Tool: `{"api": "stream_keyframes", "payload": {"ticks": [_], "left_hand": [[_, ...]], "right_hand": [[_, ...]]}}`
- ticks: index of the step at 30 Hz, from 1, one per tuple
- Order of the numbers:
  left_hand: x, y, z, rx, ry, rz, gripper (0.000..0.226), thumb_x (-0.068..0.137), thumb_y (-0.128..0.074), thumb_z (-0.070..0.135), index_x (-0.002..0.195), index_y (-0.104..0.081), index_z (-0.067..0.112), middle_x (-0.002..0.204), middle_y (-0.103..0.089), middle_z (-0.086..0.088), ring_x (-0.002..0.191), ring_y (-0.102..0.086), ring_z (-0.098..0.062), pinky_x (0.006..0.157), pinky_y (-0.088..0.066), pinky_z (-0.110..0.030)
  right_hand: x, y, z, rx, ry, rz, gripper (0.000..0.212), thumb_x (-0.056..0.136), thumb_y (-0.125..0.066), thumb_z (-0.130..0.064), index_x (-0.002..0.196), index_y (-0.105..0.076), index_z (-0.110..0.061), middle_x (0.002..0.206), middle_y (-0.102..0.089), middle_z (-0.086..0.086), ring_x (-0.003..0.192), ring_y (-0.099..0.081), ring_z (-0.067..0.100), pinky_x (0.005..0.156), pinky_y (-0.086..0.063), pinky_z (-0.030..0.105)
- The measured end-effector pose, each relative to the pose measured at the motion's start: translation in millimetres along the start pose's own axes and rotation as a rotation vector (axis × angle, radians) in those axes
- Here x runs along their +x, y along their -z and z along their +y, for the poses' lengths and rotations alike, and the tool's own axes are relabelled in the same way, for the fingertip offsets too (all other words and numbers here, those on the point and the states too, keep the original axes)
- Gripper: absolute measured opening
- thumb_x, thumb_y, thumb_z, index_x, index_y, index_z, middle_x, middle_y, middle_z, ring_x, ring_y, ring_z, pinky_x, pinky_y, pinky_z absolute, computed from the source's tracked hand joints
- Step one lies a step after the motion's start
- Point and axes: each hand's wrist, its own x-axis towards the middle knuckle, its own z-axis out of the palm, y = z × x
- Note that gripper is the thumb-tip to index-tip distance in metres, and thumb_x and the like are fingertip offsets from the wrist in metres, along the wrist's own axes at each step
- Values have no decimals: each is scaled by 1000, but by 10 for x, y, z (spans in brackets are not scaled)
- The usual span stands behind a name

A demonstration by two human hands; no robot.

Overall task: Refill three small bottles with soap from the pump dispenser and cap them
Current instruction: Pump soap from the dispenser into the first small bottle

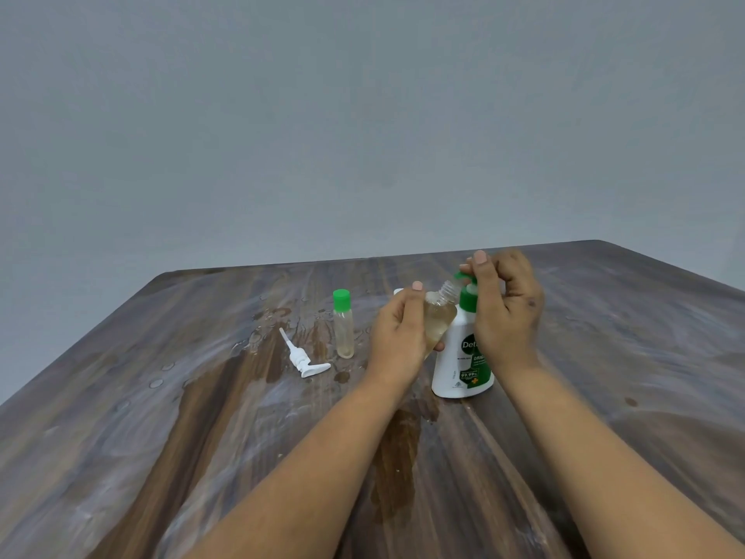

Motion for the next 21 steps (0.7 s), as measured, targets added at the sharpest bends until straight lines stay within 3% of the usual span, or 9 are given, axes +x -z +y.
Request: {"api": "stream_keyframes", "payload": {"ticks": [4, 8, 13, 18, 21], "left_hand": [[4, -2, -24, 18, -13, 5, 40, 104, -42, 33, 74, -65, 20, 63, -65, 5, 55, -58, -13, 46, -49, -23], [20, 0, -45, 25, -23, 6, 41, 104, -41, 34, 75, -65, 18, 64, -65, 4, 53, -58, -13, 48, -52, -26], [33, 5, -58, 23, -19, -1, 40, 104, -41, 34, 76, -65, 19, 66, -65, 4, 53, -58, -11, 47, -52, -26], [48, 4, -78, 16, -27, -1, 40, 104, -41, 33, 74, -64, 19, 63, -65, 5, 53, -58, -10, 48, -52, -26], [60, 0, -96, 20, -41, 2, 40, 104, -41, 34, 75, -65, 19, 67, -67, 4, 55, -59, -11, 50, -53, -27]], "right_hand": [[-6, -4, 1, 48, -50, 12, 28, 100, -48, -29, 79, -65, -36, 84, -61, 0, 84, -60, 8, 76, -47, 23], [11, 6, 13, 12, -47, -5, 28, 97, -50, -30, 74, -64, -34, 79, -60, -5, 77, -58, 2, 71, -44, 17], [17, -4, 3, 16, -24, -5, 27, 96, -49, -31, 74, -63, -34, 77, -58, -8, 75, -57, 3, 69, -44, 20], [-4, 4, 12, 77, -33, 12, 28, 100, -45, -32, 80, -64, -36, 84, -60, -8, 85, -61, 12, 76, -48, 31], [9, 0, 15, 39, -34, -12, 26, 97, -48, -33, 75, -63, -35, 80, -58, -7, 80, -58, 5, 73, -46, 24]]}}
